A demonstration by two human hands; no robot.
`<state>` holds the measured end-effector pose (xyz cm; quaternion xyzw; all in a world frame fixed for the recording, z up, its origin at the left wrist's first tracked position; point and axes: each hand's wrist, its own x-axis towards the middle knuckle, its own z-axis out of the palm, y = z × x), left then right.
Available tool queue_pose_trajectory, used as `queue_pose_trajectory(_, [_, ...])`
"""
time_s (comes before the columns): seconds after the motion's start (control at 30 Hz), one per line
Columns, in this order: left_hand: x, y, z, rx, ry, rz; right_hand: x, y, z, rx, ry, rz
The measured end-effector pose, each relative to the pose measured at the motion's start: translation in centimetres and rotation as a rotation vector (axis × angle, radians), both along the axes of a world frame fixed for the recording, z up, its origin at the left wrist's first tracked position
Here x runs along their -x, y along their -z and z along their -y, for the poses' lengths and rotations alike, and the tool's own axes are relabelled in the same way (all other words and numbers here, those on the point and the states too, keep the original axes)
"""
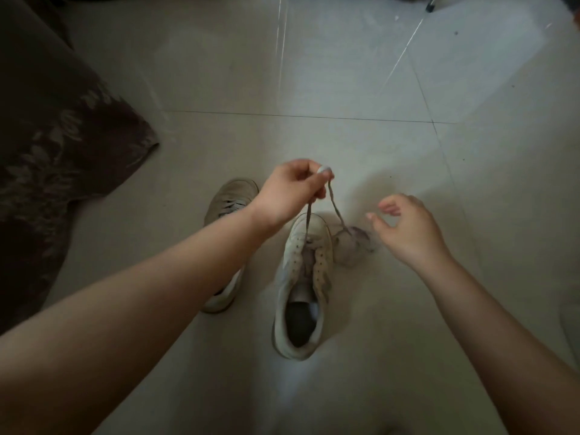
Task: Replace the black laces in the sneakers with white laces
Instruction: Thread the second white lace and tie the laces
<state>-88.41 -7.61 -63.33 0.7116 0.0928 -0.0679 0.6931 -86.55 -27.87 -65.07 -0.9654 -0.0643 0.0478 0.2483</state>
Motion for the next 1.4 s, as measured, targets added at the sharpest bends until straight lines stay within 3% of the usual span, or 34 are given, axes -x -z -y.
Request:
queue_pose_trajectory(0.03, [-0.7,-0.5,0.3,0.006,-0.018,0.010,0.4,0.1,-0.5,-0.069,-0.032,-0.001])
queue_pose_trajectory(0.1, [-1.7,-1.4,1.0,-0.007,0.008,0.026,1.2,0.0,-2.0,-0.241,-0.109,-0.236])
queue_pose_trajectory(0.17, [-2.0,-1.9,1.6,-0.105,0.108,0.029,1.3,0.2,-3.4,-0.463,-0.037,-0.378])
queue_pose_trajectory(0.23, [-1.7,-2.0,1.9,-0.236,0.217,0.043,0.5,0.1,-4.0,-0.552,0.119,-0.184])
queue_pose_trajectory(0.33, [-1.1,-2.3,1.8,-0.254,0.317,0.062,-1.3,-0.6,-3.1,-0.361,-0.009,0.098])
queue_pose_trajectory(0.43, [-1.2,-2.6,0.8,-0.150,0.239,0.024,-2.7,-0.4,-2.0,-0.165,-0.165,0.013])
queue_pose_trajectory(0.5, [-1.5,-2.0,-0.5,-0.022,0.064,-0.024,-2.8,0.9,-0.9,-0.119,-0.100,-0.022])
queue_pose_trajectory(0.57, [-1.8,-1.0,-1.8,-0.028,-0.124,-0.063,-2.8,1.9,0.6,-0.142,0.014,-0.097])
queue_pose_trajectory(0.67, [-1.2,0.7,-2.5,-0.475,-0.300,-0.015,-2.3,1.6,1.5,-0.429,0.206,-0.372])
queue_pose_trajectory(0.73, [0.3,1.3,-2.0,-0.807,-0.381,0.216,-2.0,0.8,0.7,-0.666,0.263,-0.540])
queue_pose_trajectory(0.77, [1.2,1.5,-1.3,-0.863,-0.336,0.371,-1.9,0.4,0.2,-0.738,0.254,-0.584])
queue_pose_trajectory(0.83, [2.8,2.0,0.7,-0.785,-0.024,0.465,-1.7,-0.9,-0.9,-0.852,0.195,-0.654])
queue_pose_trajectory(0.9, [3.9,2.7,2.9,-0.659,0.255,0.321,-1.5,-2.2,-1.9,-1.008,0.150,-0.765])
queue_pose_trajectory(0.97, [4.5,3.6,4.3,-0.533,0.358,0.266,-1.4,-3.2,-2.4,-1.195,0.168,-0.870])
queue_pose_trajectory(1.07, [5.2,3.6,4.8,-0.262,0.397,0.169,-1.9,-3.9,-2.3,-1.401,0.270,-0.831])
queue_pose_trajectory(1.13, [6.0,3.4,4.6,-0.269,0.388,0.161,-2.3,-3.7,-1.6,-1.399,0.327,-0.749])
queue_pose_trajectory(1.23, [6.3,3.7,3.9,-0.359,0.326,0.136,-1.5,-2.3,-0.7,-1.157,0.270,-0.791])
queue_pose_trajectory(1.33, [5.9,4.0,3.5,-0.600,0.362,0.085,1.4,0.0,-1.1,-0.877,0.116,-0.902])
queue_pose_trajectory(1.4, [5.8,4.1,3.5,-0.773,0.417,0.039,2.9,1.3,-1.4,-0.782,0.128,-0.862])
